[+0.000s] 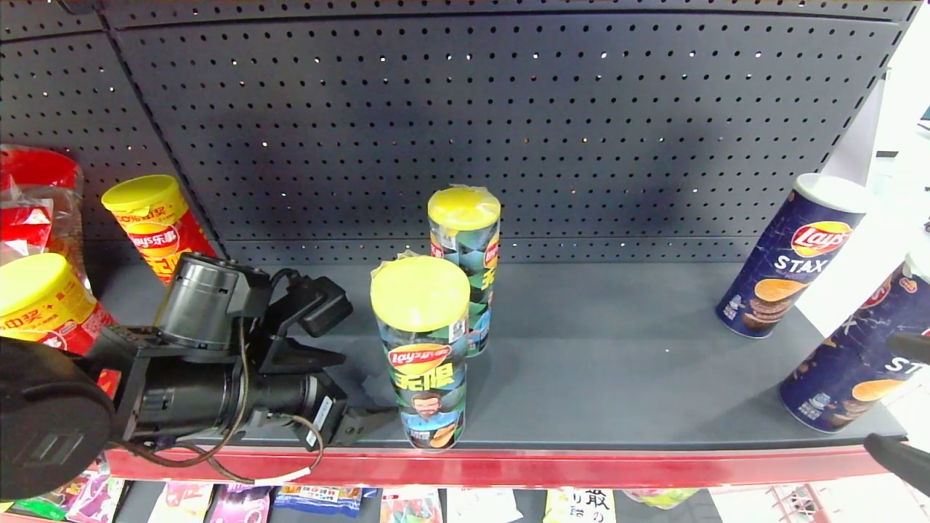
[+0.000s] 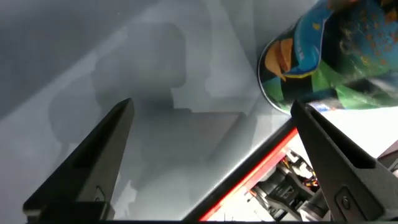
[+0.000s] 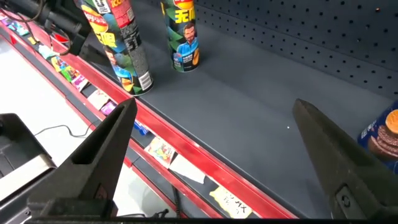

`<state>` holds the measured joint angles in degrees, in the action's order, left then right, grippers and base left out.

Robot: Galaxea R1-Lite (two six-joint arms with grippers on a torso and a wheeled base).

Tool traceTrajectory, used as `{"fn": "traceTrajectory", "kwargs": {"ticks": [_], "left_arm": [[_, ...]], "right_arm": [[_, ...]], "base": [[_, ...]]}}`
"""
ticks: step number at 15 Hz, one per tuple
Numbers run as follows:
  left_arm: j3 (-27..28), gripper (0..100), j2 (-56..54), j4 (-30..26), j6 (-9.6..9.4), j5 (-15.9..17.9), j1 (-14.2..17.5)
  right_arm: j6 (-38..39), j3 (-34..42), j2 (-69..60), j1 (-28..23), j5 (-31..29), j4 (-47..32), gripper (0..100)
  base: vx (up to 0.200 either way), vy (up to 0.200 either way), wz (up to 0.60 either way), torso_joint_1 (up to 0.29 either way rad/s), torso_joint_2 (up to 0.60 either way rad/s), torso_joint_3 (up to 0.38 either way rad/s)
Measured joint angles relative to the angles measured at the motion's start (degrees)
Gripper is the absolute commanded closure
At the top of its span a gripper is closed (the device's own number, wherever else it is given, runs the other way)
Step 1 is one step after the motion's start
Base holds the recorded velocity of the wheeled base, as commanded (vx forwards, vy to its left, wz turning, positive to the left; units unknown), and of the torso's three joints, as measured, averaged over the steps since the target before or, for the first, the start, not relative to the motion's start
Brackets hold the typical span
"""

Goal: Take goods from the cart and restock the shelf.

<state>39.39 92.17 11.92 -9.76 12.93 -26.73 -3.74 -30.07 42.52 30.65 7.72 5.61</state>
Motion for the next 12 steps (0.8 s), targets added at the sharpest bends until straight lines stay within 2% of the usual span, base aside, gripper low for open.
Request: {"fn": "traceTrajectory", "kwargs": {"ticks": [12], "left_arm": [[3.5,0,3.2,0.0,0.11,-0.1,-1.5]], "right_arm": [[0.0,0.2,0.0,0.0,0.0,0.0,0]], "base": [[0.0,0.0,0.0,0.0,0.0,0.0]]}}
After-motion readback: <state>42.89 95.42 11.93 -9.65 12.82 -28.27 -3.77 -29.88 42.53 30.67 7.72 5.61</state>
